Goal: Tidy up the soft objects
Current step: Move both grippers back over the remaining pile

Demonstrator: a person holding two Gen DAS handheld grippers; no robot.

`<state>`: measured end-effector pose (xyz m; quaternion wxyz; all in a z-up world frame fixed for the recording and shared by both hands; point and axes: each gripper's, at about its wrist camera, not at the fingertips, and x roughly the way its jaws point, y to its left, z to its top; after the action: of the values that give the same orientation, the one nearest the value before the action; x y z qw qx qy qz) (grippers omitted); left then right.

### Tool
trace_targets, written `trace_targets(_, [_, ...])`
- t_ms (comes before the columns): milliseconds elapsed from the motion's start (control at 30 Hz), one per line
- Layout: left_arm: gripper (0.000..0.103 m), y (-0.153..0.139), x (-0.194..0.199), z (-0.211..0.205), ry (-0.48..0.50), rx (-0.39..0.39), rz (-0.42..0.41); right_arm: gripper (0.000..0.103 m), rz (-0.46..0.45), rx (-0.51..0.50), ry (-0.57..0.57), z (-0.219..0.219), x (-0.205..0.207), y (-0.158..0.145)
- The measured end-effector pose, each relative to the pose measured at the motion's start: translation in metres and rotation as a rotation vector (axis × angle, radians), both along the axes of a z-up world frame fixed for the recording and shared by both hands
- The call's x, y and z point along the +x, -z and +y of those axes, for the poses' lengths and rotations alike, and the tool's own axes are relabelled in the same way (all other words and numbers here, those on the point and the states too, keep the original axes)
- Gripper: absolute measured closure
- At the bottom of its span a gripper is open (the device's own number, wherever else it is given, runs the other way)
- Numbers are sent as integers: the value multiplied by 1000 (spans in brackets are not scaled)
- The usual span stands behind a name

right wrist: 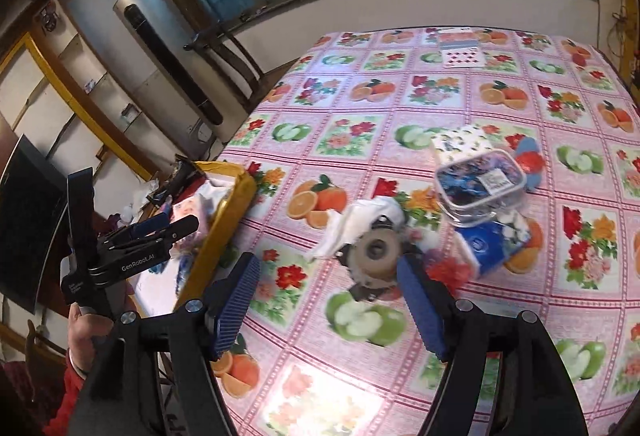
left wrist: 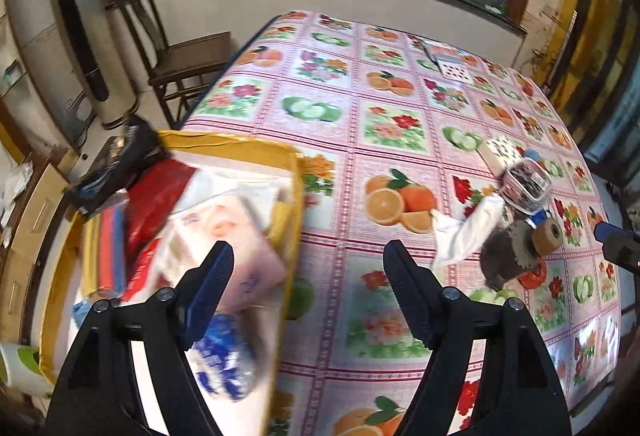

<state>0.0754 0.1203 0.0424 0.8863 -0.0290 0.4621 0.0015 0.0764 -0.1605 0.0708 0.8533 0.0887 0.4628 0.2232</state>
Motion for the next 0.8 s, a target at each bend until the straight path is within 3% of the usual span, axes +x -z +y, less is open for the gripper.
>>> trace_targets(267, [26,31,39,-74,202,14,32,29,33,-3,107,-71,3,16])
trace_targets(367, [26,43,48,-89,252,63,39,29,52,7,120,-85,5,25])
trace_targets(800, [26,62,63,-120,517,133,63,29,108,-16,72,-78,18,59])
